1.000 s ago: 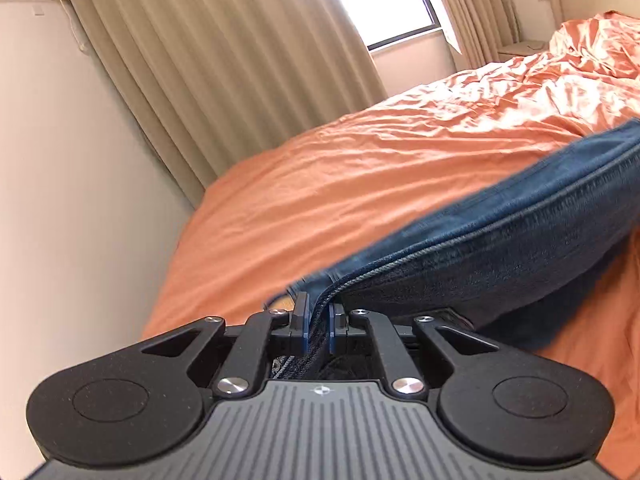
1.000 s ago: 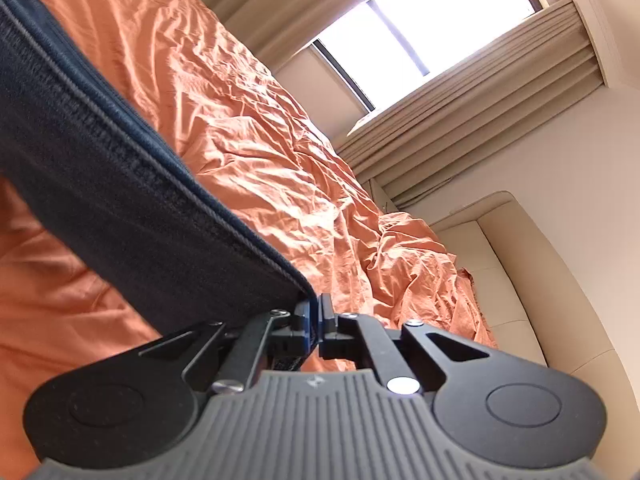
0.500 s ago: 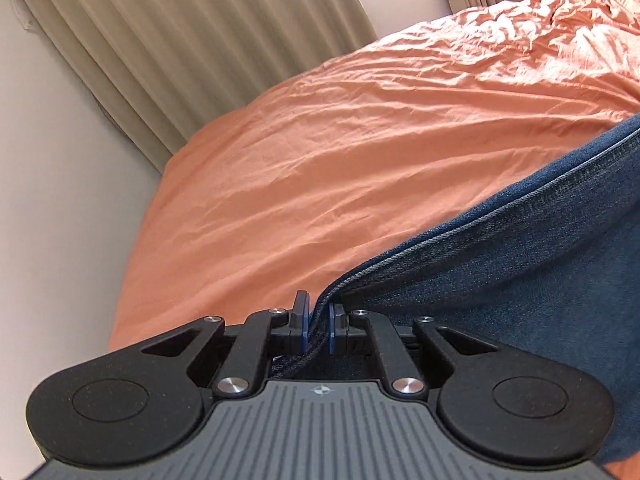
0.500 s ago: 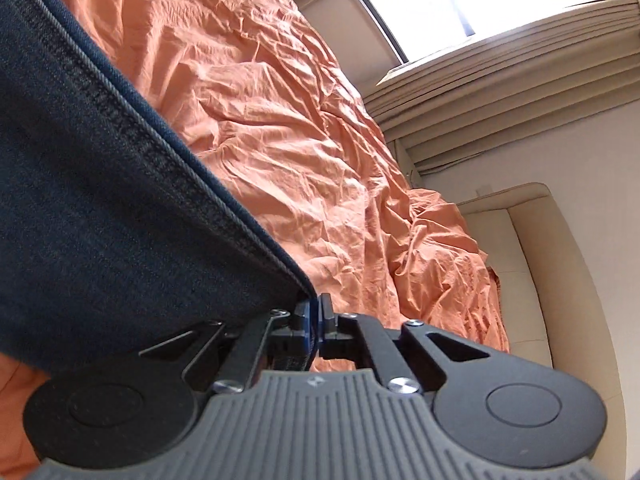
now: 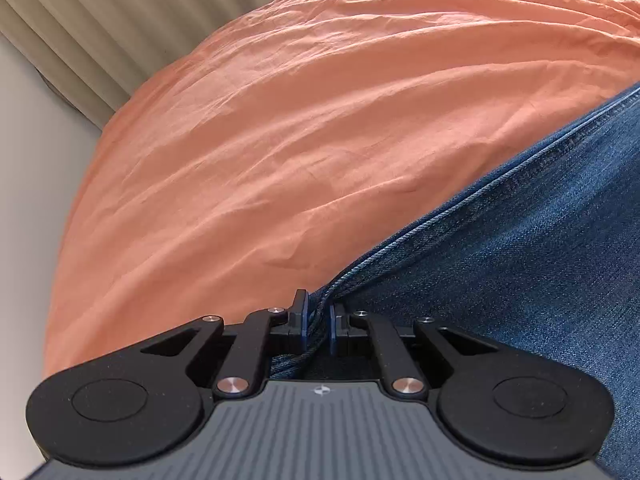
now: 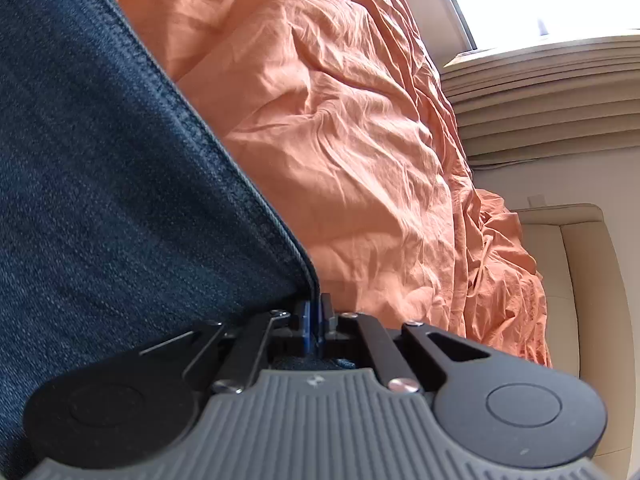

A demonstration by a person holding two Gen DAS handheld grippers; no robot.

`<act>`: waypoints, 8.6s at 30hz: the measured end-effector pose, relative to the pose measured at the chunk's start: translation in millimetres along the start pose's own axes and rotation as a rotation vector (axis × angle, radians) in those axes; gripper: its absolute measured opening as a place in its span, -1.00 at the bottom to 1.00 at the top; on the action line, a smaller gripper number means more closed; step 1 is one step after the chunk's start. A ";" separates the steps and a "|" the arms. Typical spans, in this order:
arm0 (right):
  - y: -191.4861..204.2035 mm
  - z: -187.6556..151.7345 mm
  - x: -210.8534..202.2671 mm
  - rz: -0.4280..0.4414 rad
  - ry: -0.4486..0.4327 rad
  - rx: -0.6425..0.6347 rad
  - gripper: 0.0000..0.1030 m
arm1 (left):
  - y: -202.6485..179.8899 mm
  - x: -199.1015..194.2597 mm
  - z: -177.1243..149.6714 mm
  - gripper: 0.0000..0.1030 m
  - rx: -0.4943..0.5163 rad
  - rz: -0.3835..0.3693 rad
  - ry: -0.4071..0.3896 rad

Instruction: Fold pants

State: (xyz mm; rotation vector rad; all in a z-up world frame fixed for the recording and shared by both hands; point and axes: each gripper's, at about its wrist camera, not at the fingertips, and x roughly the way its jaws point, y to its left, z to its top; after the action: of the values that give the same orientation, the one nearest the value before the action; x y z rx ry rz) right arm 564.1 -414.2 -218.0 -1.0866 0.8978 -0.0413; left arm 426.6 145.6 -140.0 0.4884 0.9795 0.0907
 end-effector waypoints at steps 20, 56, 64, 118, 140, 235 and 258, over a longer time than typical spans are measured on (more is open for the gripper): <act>-27.0 -0.3 -6.1 -0.043 0.002 0.168 0.01 | 14.6 -16.3 13.6 0.56 -0.058 0.021 -0.032; 181.7 88.0 -305.9 0.936 -0.266 0.868 0.01 | 178.6 -21.0 -269.3 0.50 -1.443 -0.593 -0.157; 180.0 92.0 -297.1 0.925 -0.294 0.857 0.01 | 168.8 -7.8 -224.9 -0.40 -1.369 -0.421 -0.140; -104.1 -250.6 -123.1 0.694 -0.108 1.651 -0.30 | 6.8 -144.1 -35.7 -0.33 -0.629 -0.157 -0.247; -74.7 -279.8 11.8 0.840 -0.156 1.910 -0.95 | -88.0 -58.6 -13.9 -0.33 -0.577 -0.234 -0.079; -169.8 -190.9 -144.7 0.562 -0.294 1.370 -1.00 | -316.7 -151.7 42.7 -0.87 -0.025 -0.660 -0.031; -59.0 39.7 -347.3 0.719 -0.503 1.019 -0.99 | -60.2 -205.3 -57.9 -0.78 -0.403 -0.542 -0.178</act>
State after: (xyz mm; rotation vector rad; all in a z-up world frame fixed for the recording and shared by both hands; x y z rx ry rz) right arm 383.6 -261.0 45.8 0.2084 0.6190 0.3284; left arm 255.3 53.2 -33.9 -0.1448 0.8615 -0.2368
